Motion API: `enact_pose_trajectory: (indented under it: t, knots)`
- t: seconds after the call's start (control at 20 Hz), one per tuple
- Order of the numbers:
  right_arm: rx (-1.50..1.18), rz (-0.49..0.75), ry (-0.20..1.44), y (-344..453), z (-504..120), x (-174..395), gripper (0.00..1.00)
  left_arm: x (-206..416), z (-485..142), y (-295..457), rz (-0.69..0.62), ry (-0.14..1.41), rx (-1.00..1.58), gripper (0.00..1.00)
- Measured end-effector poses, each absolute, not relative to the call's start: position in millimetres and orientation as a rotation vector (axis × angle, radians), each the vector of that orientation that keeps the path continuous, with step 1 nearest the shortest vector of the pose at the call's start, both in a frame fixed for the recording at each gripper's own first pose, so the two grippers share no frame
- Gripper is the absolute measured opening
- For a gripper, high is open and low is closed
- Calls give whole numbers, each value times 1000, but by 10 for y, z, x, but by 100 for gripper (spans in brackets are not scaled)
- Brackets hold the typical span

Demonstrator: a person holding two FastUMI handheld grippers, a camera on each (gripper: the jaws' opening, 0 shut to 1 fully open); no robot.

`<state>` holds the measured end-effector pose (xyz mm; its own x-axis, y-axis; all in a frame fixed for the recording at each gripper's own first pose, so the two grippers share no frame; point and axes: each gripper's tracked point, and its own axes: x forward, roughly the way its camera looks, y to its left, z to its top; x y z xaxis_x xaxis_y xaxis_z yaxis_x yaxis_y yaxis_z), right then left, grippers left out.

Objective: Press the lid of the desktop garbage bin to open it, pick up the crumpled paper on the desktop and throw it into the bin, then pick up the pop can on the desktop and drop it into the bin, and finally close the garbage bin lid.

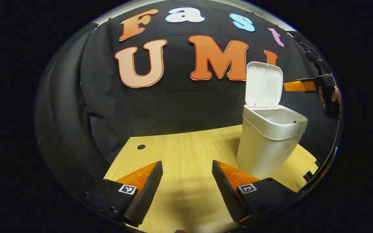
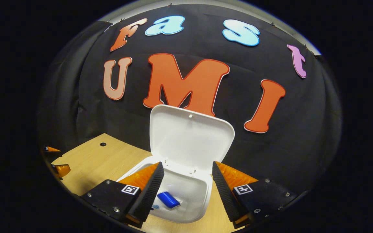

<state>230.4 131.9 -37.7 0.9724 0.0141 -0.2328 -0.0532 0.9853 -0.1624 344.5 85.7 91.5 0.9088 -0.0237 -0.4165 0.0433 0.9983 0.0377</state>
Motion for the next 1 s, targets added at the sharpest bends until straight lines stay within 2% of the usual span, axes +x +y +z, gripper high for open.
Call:
enact_pose_trajectory:
  t: [0.65, 1.0]
  knots:
    - [-220, 12, 85, 1198, 576, 2880, 90, 3362, 864, 1207, 66, 438, 12, 98]
    - [-192, -10, 122, 1172, 605, 3297, 83, 3327, 815, 1407, 133, 439, -33, 98]
